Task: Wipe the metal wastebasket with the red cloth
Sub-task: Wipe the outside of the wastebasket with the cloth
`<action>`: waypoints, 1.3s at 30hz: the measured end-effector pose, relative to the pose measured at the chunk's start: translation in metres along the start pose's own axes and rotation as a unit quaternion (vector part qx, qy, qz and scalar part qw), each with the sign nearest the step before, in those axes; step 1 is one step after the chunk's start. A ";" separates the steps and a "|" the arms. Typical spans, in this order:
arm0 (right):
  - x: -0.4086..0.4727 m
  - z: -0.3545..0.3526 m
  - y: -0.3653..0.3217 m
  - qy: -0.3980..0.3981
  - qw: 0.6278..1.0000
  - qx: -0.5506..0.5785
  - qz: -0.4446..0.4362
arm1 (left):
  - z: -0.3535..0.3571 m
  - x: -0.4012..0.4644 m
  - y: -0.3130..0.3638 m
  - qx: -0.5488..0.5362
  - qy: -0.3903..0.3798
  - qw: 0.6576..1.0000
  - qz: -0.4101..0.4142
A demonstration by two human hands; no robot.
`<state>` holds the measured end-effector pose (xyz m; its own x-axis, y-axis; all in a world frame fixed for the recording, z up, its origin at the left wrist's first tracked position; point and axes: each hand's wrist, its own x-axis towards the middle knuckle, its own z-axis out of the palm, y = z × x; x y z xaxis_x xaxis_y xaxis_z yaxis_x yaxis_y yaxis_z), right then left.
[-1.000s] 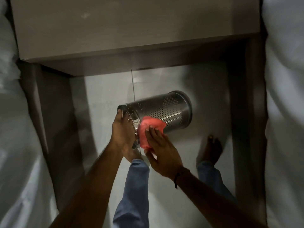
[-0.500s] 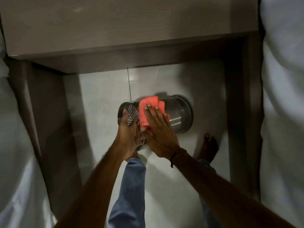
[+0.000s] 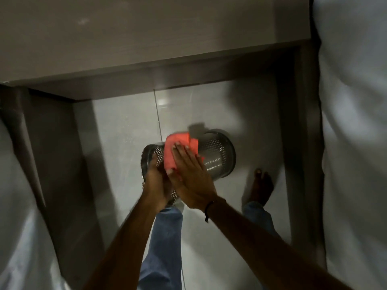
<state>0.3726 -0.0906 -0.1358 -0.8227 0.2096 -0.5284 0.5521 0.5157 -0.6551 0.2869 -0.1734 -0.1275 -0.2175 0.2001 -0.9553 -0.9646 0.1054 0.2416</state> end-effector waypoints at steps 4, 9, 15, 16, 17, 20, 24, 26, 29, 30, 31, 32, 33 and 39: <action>-0.037 0.021 0.012 -0.046 0.999 0.013 -0.014 | -0.001 0.009 0.014 -0.033 0.026 0.999 0.035; -0.006 0.014 0.010 -0.010 0.995 0.082 0.048 | -0.005 0.002 -0.008 0.031 0.011 0.999 0.013; -0.040 0.018 0.017 -0.037 0.999 0.039 -0.004 | -0.015 0.007 -0.003 0.038 0.002 0.999 -0.011; -0.052 0.024 0.019 -0.053 0.998 0.021 -0.020 | -0.016 0.008 0.000 0.031 0.004 1.000 -0.002; -0.059 0.030 0.020 -0.064 0.998 0.012 -0.024 | -0.016 0.008 0.002 0.030 0.009 0.999 0.008; -0.045 0.031 0.018 -0.054 0.997 0.048 0.013 | -0.018 0.004 -0.007 0.077 0.009 0.997 0.026; -0.018 0.017 0.014 -0.019 0.996 0.079 0.043 | -0.018 0.002 -0.011 0.113 0.004 0.993 0.014; -0.028 0.019 0.015 -0.024 0.999 0.044 0.013 | -0.015 0.002 0.001 0.135 0.006 0.990 0.023; -0.052 0.031 0.014 -0.059 0.998 0.004 -0.034 | -0.009 0.004 0.016 0.124 0.015 0.991 0.043; -0.055 0.034 0.015 -0.067 0.997 0.007 -0.031 | -0.008 0.005 0.017 0.118 0.021 0.991 0.051; -0.054 0.035 0.015 -0.068 0.997 0.013 -0.022 | -0.007 0.005 0.015 0.119 0.025 0.991 0.055; -0.049 0.033 0.015 -0.062 0.998 0.020 -0.010 | -0.007 0.005 0.012 0.124 0.029 0.990 0.054; -0.042 0.029 0.014 -0.052 0.998 0.027 0.004 | -0.008 0.003 0.007 0.130 0.030 0.990 0.048; -0.025 0.010 0.013 -0.038 0.999 0.017 0.011 | -0.009 0.010 0.006 0.181 -0.008 0.983 0.000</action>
<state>0.4019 -0.0974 -0.1367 -0.7988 0.1565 -0.5809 0.5749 0.4831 -0.6604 0.2774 -0.1798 -0.1374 -0.2115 0.2158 -0.9533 -0.8480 0.4443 0.2888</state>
